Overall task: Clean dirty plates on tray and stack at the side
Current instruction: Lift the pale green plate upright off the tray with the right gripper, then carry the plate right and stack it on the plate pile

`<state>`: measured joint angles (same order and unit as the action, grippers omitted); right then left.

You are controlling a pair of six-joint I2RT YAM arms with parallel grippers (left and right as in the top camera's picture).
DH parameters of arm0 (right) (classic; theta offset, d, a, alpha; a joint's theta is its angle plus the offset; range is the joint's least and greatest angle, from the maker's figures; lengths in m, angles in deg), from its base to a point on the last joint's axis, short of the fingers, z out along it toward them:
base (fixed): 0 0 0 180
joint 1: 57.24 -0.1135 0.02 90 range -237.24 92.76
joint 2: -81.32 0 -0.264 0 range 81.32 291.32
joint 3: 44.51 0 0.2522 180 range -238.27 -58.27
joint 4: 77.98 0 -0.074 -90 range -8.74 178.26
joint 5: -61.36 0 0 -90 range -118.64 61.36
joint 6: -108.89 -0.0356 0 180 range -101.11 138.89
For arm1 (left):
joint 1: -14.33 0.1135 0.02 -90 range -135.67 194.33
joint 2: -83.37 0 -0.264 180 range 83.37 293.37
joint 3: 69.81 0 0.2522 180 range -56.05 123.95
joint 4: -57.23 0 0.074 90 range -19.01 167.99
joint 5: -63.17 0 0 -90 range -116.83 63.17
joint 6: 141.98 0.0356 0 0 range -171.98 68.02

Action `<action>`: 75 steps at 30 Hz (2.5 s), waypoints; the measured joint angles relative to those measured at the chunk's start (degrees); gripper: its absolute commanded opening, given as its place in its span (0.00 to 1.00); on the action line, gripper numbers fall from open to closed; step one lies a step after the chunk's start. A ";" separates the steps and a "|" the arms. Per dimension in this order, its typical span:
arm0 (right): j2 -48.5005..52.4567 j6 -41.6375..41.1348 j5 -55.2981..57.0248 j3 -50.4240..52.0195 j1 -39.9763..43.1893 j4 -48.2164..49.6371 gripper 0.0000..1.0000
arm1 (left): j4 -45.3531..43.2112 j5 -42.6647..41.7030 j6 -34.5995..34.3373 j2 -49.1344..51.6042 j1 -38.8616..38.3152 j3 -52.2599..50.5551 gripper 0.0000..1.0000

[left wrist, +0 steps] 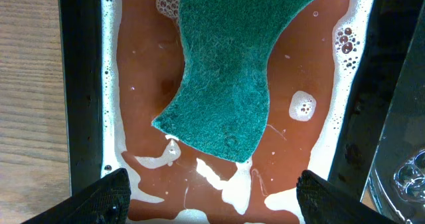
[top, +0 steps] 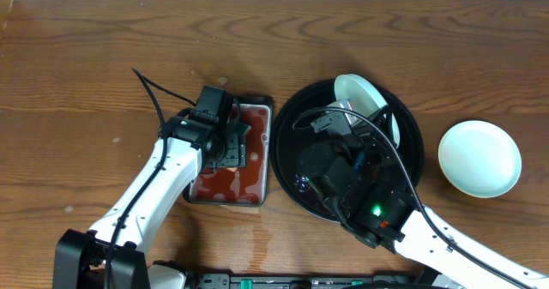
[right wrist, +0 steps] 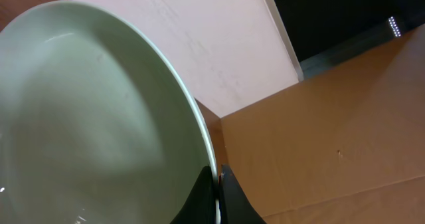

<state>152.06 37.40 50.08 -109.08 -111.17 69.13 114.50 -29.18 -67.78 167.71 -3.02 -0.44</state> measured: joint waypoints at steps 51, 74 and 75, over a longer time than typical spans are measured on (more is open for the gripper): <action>0.13 -51.19 -76.76 2.67 83.17 -24.15 0.01 | 0.46 0.00 0.00 0.00 0.00 -0.11 0.81; 0.13 -50.49 -90.01 13.86 96.30 -6.67 0.58 | 0.59 0.00 0.00 0.00 0.00 -0.11 0.81; 0.13 -49.81 -91.10 13.86 95.89 -6.16 0.60 | 0.59 0.00 0.00 0.00 0.00 -0.11 0.80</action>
<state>152.19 -12.42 -41.02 -95.22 -15.29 62.96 115.09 -29.18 -67.78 167.71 -3.02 -0.54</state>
